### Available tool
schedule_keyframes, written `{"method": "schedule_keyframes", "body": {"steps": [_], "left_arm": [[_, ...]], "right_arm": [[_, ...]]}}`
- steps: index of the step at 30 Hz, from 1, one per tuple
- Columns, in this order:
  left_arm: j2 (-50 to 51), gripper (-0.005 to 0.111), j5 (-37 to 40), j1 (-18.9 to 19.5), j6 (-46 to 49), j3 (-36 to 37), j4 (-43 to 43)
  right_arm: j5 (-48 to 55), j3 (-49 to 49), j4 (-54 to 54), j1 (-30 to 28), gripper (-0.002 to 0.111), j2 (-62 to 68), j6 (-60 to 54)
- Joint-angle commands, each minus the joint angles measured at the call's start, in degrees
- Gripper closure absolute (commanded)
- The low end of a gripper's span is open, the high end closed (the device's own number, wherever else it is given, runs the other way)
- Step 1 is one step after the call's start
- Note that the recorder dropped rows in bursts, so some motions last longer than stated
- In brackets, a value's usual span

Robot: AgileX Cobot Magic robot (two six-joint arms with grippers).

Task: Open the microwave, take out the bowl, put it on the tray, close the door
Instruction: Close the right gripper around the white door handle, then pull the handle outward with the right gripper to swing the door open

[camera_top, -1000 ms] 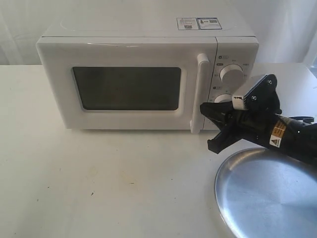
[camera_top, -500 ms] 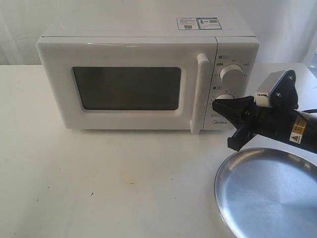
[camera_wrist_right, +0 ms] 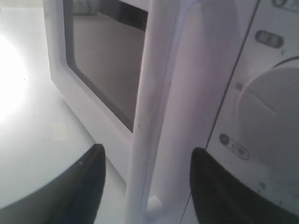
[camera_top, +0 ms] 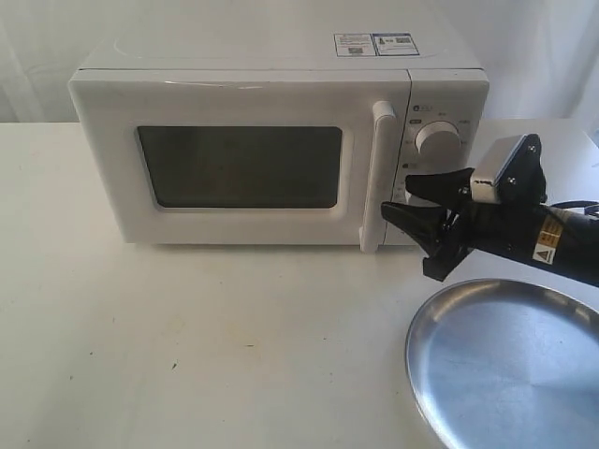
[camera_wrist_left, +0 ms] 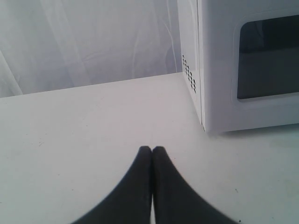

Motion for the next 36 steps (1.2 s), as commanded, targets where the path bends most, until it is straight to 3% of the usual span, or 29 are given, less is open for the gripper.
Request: {"method": "schedule_keyframes", "body": {"steps": [1,10,12,15,19,22,25,36], "left_arm": [[-0.1,0.107,0.2,-0.1,0.0,-0.2,-0.4],[-0.1,0.107,0.2,-0.1,0.0,-0.2,-0.4],[-0.1,0.107,0.2,-0.1,0.0,-0.2,-0.4],[-0.1,0.107,0.2,-0.1,0.0,-0.2,-0.4],[-0.1,0.107,0.2,-0.1,0.0,-0.2,-0.4],[-0.1,0.107,0.2,-0.1,0.0,-0.2,-0.4],[-0.1,0.107,0.2,-0.1,0.0,-0.2,-0.4],[-0.1,0.107,0.2,-0.1,0.0,-0.2,-0.4]], "right_arm": [[-1.0,-1.7,0.7,1.7,0.058,0.1,0.9],[6.6,-5.5,-0.4,6.5,0.062,0.1,4.7],[9.1,-5.7,0.6,6.9,0.071,0.1,4.7],[9.1,-5.7,1.4,6.9,0.107,0.1,4.7],[6.9,-5.6,-1.4,6.9,0.108,0.1,4.5],[-3.4,-5.6,-18.2,7.2,0.108,-0.2,6.3],[-3.4,-5.6,-23.9,7.9,0.108,-0.5,7.3],[-3.4,-4.0,-22.9,7.9,0.108,-3.1,12.2]]}}
